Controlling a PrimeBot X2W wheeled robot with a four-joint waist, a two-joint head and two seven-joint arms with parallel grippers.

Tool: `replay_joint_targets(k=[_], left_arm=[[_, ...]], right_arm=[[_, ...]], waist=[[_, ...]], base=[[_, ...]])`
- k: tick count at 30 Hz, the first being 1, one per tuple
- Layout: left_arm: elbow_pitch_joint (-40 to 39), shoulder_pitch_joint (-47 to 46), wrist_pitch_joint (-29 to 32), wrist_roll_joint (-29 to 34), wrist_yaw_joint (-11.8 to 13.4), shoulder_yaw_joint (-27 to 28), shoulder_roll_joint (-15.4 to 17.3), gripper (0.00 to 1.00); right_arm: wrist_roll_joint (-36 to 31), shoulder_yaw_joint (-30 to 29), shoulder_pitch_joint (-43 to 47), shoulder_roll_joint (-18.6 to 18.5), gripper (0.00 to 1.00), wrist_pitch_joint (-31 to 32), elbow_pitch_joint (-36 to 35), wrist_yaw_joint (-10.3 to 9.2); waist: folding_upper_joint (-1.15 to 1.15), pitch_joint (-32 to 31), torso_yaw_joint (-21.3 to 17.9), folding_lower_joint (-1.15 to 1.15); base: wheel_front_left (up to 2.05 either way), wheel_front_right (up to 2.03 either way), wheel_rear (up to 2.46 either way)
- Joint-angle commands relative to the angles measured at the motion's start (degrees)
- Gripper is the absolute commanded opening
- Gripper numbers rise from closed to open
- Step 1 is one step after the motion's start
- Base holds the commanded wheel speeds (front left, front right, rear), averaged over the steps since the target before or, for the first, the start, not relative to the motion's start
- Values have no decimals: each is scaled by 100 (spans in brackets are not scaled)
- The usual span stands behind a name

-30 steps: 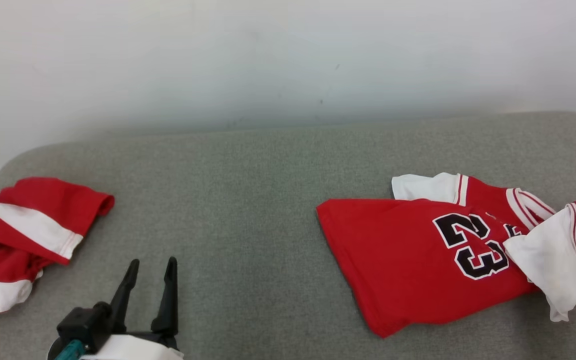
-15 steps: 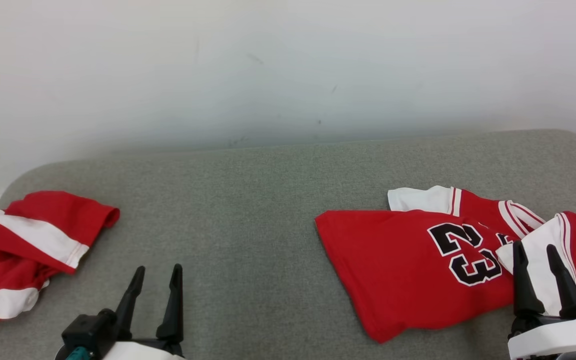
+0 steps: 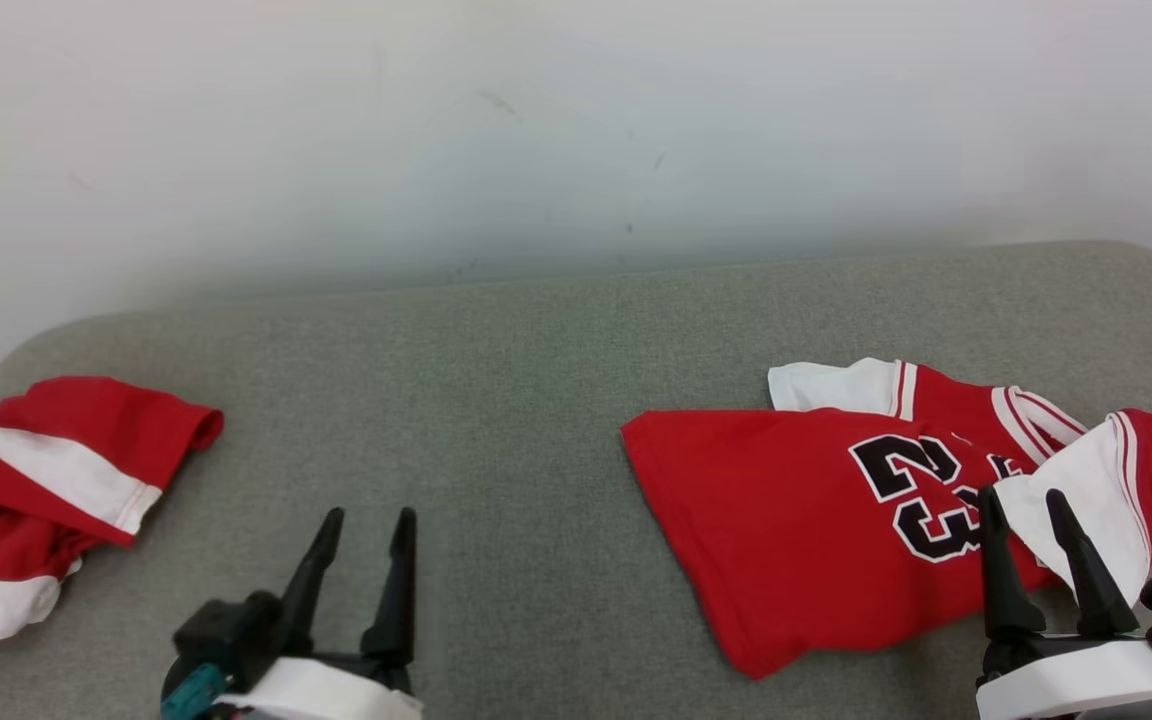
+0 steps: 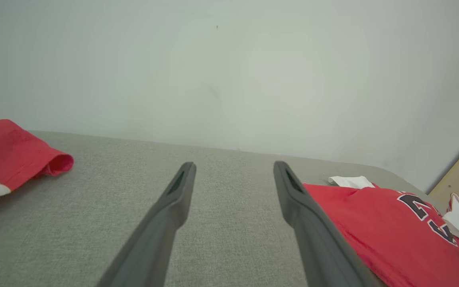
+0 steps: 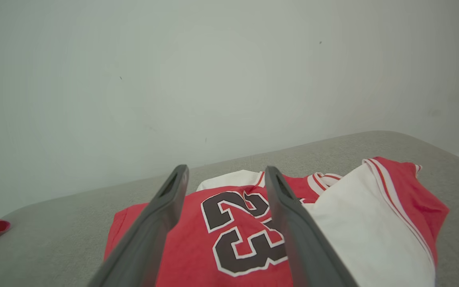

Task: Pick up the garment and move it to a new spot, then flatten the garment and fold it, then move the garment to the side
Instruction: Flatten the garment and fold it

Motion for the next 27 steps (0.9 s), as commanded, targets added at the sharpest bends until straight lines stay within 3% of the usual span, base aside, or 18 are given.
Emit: replay_joint_targets(k=[1, 9, 18, 27], left_arm=[[47, -99, -3, -25, 9, -63, 13, 100], [868, -997, 260, -200, 9, -737, 90, 100], [1933, -2202, 1045, -587, 9, -1306, 202, 100], [3412, -3178, 2041, -1187, 20, -1227, 269, 100]], right_arm=[[-35, 5, -18, -10, 100, 14, -23, -10], [-216, -67, -165, 42, 100, -47, -204, -10], [-284, 9, -283, 166, 100, -57, -374, -10], [-258, -15, -297, 311, 100, -60, -452, -10]], waist=[[0, 38, -7, 0], [0, 350, -293, 0], [0, 836, -998, 0], [0, 1162, -1718, 0]], base=[[0, 0, 0], [0, 0, 0], [0, 0, 0], [0, 0, 0]])
